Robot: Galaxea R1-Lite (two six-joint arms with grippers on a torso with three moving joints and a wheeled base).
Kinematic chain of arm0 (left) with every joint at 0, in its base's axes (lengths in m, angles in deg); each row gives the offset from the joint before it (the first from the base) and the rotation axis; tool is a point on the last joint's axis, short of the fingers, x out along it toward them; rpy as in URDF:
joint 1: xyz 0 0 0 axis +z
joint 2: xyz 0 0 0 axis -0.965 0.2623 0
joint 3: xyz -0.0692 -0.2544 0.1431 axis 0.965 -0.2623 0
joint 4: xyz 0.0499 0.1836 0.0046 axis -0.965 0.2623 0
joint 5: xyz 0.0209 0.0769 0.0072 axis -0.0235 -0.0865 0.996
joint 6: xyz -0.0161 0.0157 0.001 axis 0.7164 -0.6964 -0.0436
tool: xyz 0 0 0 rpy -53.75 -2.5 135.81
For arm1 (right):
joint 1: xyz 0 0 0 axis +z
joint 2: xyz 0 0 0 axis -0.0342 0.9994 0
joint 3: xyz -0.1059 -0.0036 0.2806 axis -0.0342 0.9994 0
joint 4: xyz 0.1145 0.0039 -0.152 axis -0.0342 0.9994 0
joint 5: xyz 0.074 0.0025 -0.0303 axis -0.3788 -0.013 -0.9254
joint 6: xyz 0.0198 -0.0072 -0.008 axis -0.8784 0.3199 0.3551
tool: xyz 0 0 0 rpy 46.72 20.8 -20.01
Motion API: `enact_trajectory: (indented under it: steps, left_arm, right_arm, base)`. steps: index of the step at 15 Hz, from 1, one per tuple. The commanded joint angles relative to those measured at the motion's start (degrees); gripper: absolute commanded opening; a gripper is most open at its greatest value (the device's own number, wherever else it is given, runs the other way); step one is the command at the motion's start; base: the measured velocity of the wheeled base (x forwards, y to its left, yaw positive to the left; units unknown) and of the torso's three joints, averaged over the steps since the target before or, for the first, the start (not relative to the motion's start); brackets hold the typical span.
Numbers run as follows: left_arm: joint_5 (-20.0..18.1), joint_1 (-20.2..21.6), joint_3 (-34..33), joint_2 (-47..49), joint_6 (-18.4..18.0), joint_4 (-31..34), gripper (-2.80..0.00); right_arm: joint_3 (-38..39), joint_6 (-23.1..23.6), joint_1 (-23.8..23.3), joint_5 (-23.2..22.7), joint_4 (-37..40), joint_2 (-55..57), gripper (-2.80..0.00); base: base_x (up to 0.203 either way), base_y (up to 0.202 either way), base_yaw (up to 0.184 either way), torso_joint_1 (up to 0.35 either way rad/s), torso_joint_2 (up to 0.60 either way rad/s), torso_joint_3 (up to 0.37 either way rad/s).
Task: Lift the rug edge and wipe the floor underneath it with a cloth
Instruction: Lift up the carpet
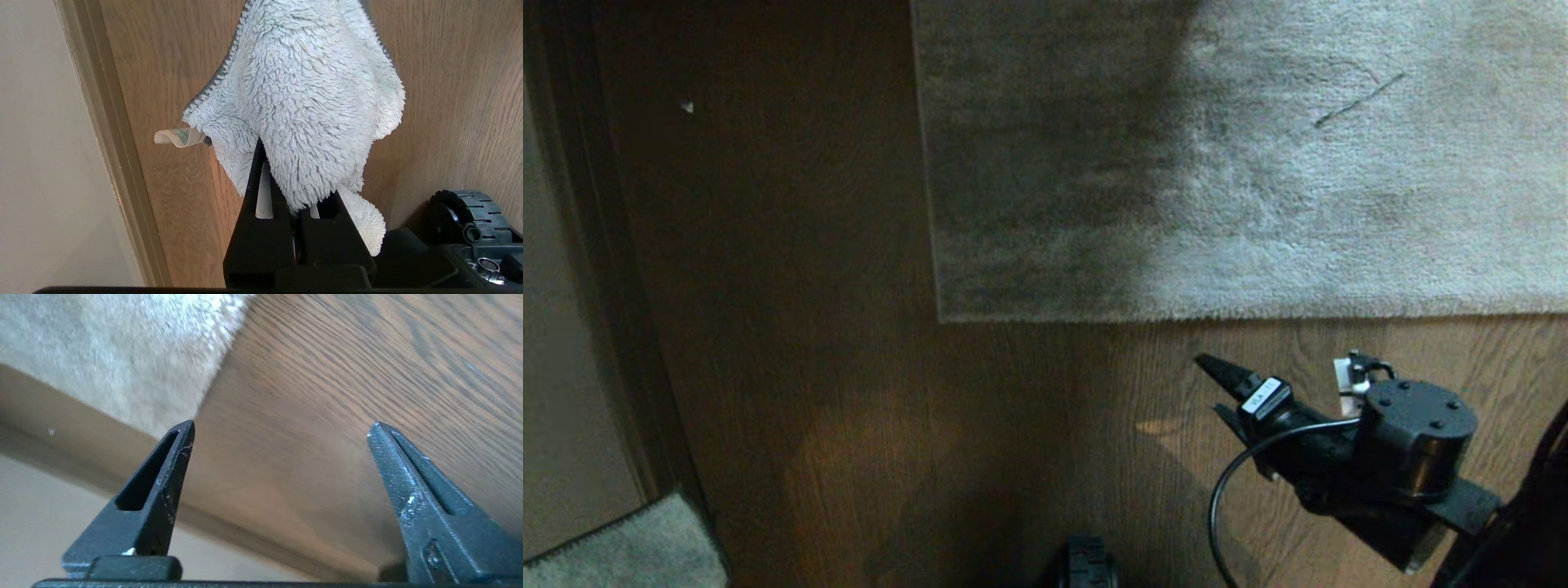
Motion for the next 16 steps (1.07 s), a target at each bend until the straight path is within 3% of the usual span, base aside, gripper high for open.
enact_trajectory:
  steps: [1,6,16]
  left_arm:
    - [0.0,0.0,0.0,0.0,0.0,0.0,-2.8]
    - [0.0,0.0,0.0,0.0,0.0,0.0,-2.8]
    - [0.0,0.0,0.0,0.0,0.0,-0.1,-2.8]
  right_arm:
    - [-3.7,0.0,1.6,2.6,-2.8,3.1,0.0]
    - [-10.9,7.3,1.8,4.5,-2.8,4.6,0.0]
    - [-19.9,8.7,2.1,7.0,-2.8,9.7,0.0]
  base:
    - [0.0,0.0,0.0,0.0,0.0,0.0]
    - [0.0,0.0,0.0,0.0,0.0,0.0]
    - [0.0,0.0,0.0,0.0,0.0,0.0]
